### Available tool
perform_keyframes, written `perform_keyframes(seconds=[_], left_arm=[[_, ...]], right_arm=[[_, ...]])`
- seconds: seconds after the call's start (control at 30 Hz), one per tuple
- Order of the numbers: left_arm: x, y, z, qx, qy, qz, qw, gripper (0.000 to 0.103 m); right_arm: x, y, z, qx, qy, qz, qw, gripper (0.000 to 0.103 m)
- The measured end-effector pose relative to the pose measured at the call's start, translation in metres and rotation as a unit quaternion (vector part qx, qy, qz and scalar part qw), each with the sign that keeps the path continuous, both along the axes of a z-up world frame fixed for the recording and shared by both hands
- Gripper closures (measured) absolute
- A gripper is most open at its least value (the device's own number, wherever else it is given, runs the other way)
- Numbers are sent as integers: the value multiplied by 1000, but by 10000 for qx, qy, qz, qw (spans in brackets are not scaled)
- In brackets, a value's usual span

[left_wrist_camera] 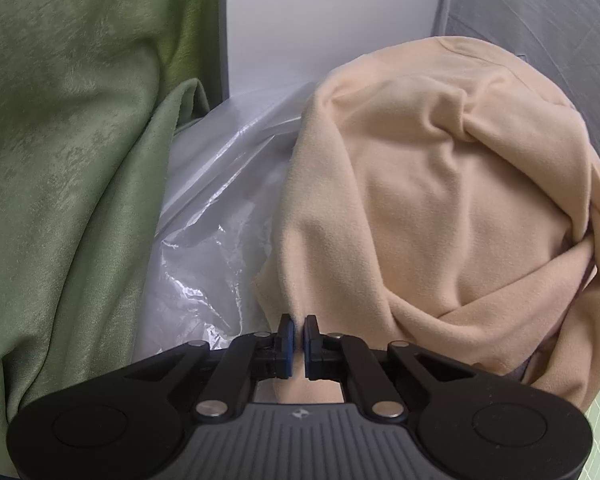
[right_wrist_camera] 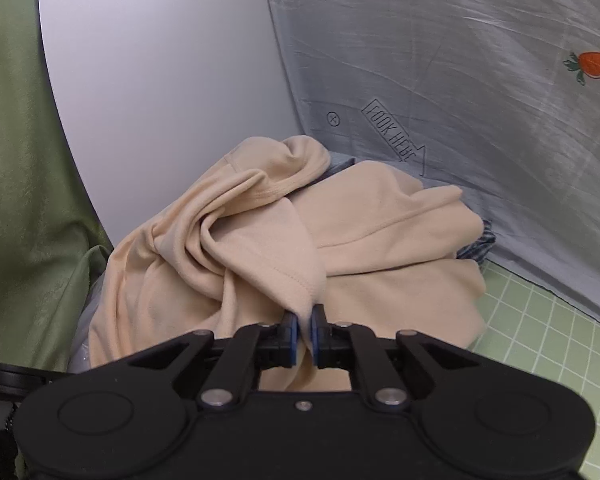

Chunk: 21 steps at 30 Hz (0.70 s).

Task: Fold clothes
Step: 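Grasp the beige shirt with the left gripper while the right gripper grasps it too, then pull the beige shirt off the pile onto the mat with both grippers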

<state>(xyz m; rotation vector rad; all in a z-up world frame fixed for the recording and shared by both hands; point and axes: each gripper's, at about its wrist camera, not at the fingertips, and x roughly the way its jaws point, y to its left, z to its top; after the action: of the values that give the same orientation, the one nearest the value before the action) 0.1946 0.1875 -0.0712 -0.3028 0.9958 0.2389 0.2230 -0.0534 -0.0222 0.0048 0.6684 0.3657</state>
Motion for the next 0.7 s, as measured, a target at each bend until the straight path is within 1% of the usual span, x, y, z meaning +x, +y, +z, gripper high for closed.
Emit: perform_keyframes(seconds=[0.07,0.13,0.27,0.33,0.47,0.6,0.7], left_arm=[[-6,-6,9,156,-109,-117,9998,101],[-13,-13,20,162,-264,-197,9993,101],[-26,-36,39,248,-477,-415,9977,101],[-33,-51,45,204,-575,-578,9965,101],[-47,-91,53,42,-694,-1021,9923,101],[-76,-153,55,-21,-692,-1515,9860,101],[-107,-201,52,-234,-609,-1827,9810,101]], right_arm=[[-11,-18,1,-42,-45,-284,9996,96],[-24,-41,2,-90,-78,-642,9979,96],[-57,-102,-2,-85,-10,-1479,9890,97],[-81,-141,-7,54,120,-1942,9809,97],[-143,-201,-23,-39,287,-2565,9661,97],[-203,-258,-43,-183,480,-3084,9499,97],[-245,-308,-58,-313,633,-3482,9348,97]])
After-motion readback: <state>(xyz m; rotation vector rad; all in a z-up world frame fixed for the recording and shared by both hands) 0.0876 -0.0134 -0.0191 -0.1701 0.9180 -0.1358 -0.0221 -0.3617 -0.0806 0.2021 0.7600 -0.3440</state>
